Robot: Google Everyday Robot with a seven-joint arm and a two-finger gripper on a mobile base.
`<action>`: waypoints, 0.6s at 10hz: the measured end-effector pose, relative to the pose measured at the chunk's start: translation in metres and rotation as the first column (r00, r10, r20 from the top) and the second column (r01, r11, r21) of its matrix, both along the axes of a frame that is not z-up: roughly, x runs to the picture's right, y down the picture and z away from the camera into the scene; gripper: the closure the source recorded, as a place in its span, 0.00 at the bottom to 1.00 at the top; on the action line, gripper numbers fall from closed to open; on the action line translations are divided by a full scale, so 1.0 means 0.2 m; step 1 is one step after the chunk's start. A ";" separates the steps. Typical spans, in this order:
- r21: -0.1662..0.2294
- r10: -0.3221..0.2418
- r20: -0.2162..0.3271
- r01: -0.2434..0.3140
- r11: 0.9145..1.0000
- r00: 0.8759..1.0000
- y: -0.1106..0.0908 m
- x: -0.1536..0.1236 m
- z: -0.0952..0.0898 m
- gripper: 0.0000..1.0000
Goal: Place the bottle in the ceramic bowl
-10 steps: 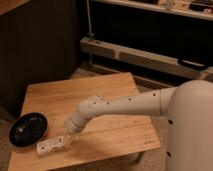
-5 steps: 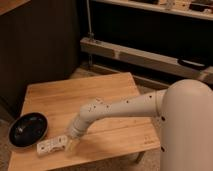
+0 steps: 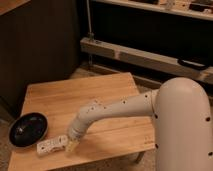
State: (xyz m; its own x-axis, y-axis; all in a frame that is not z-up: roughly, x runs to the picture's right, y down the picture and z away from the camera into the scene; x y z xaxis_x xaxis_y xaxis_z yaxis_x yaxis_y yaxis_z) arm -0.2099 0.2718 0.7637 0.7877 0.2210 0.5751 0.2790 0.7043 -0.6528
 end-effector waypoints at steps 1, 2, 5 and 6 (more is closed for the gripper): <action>-0.004 0.008 -0.006 -0.008 1.000 1.000 -0.01 0.00 0.01 0.60; -0.011 0.017 -0.008 -0.018 1.000 1.000 -0.01 0.00 0.02 0.70; -0.019 0.049 -0.024 -0.049 0.999 0.999 -0.03 0.01 0.01 0.96; -0.017 0.065 -0.041 -0.066 0.998 0.997 -0.05 0.05 0.00 1.00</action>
State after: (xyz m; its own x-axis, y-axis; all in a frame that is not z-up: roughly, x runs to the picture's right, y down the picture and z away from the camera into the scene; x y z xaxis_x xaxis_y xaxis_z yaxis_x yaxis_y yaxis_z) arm -0.2007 0.2614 0.7629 0.7937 0.2831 0.5384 0.2061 0.7076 -0.6759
